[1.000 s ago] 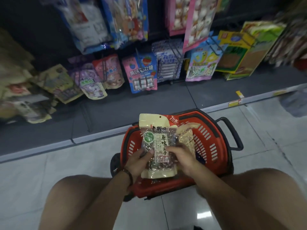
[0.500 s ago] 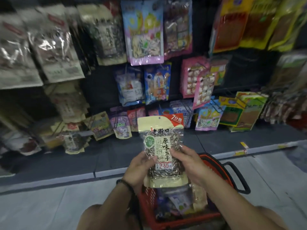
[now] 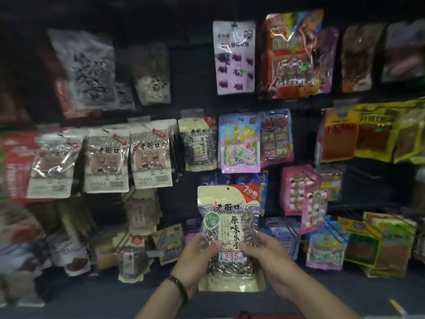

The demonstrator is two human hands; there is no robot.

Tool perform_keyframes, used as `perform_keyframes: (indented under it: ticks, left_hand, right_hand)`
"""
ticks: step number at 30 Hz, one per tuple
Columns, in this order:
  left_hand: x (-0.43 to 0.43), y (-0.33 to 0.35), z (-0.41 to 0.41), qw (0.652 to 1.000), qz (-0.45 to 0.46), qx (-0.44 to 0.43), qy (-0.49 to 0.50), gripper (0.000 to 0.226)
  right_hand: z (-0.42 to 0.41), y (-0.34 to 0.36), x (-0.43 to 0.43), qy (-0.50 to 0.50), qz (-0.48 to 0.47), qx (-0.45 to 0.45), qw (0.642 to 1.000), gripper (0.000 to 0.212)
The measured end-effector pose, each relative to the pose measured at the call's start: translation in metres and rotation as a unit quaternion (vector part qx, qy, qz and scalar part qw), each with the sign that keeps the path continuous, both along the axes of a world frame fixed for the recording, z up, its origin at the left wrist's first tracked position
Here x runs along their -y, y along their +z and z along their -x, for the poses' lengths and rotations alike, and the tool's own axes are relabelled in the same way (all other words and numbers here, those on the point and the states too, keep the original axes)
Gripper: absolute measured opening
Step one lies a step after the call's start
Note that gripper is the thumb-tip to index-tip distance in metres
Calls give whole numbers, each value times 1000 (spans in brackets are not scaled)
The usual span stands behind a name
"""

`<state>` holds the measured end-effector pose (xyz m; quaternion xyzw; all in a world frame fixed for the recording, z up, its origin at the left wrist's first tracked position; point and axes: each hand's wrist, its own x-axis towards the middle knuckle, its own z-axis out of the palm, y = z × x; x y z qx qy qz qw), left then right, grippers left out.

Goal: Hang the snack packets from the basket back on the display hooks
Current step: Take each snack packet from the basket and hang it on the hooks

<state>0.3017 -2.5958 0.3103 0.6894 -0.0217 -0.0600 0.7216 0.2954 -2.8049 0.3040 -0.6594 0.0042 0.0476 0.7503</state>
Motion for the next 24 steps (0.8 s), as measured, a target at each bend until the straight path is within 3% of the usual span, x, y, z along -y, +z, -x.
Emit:
perform_keyframes:
  ticks: [3,5,7,11,14,18,24]
  left_hand:
    - [-14,-3,-23,1000,-7,16,18,90]
    - [-19,16,-26,1000,-7,20,16,90]
    - [-24,33,-31,999,5,37,24,71]
    - [-35,64,-55,993,-36,109,15,95]
    - [-44,79,-89,989,-54,137,13,95]
    - [-53,105,-140,985,-87,142,42,113]
    - [-62,140,-201,978,-137,153,45,113]
  right_hand:
    - [-8,27,-11,-1,32,20,999,43]
    - [-19,40,-18,-21,63,46,997,69]
    - [-31,53,-28,-29,76,85,993,91]
    - [-67,74,-46,-29,104,166,980,114]
    - [-104,94,-55,-38,140,186,972,115]
    - [-156,124,-61,-41,162,205,964,107]
    - [-212,154,-71,-48,165,210,962,110]
